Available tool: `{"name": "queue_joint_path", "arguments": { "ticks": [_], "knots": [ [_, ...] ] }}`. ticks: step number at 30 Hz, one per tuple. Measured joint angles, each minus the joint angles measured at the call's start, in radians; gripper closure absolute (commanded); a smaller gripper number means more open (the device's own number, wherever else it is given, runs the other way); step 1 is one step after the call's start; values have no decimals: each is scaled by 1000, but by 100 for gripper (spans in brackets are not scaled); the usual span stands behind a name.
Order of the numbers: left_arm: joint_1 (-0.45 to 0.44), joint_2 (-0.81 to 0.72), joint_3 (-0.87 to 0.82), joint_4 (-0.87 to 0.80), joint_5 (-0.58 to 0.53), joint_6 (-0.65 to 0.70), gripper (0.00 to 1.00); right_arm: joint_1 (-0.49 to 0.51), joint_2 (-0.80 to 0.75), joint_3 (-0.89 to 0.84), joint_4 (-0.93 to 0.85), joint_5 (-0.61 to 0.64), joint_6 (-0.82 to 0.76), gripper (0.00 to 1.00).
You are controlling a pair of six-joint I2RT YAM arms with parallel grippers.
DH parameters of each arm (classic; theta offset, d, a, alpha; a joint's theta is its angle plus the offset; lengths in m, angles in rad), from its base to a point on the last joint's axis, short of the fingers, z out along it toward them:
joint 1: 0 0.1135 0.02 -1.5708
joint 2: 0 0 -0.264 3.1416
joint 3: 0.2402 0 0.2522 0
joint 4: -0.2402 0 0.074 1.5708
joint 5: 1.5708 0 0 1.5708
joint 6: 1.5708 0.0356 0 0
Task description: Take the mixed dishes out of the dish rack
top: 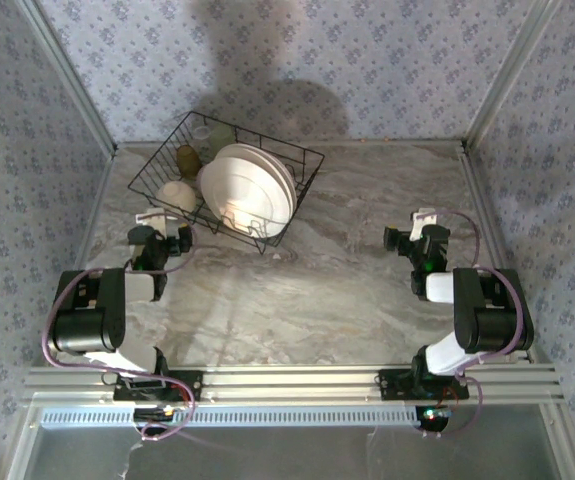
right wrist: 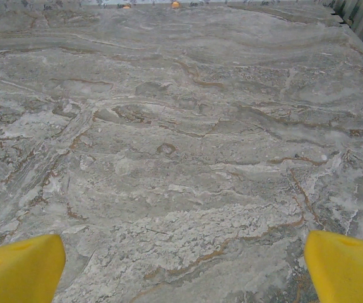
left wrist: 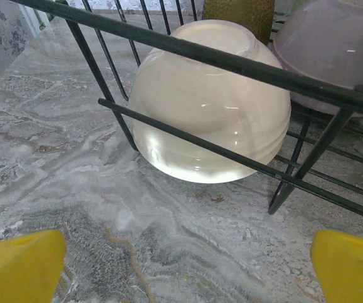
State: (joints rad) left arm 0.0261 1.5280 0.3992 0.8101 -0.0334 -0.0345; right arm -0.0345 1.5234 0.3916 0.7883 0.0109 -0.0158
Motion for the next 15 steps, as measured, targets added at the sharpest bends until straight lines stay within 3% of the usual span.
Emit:
{"name": "queue_joint_path", "arguments": {
  "ticks": [6,15],
  "knots": [
    [2,-11,2,-31,-1,-2,1,-11,-2,0,-1,-8,0,0],
    [-39,-266,123,-407,-87,-26,1,-25,-226,34,-193,31,46,0]
  ]
}}
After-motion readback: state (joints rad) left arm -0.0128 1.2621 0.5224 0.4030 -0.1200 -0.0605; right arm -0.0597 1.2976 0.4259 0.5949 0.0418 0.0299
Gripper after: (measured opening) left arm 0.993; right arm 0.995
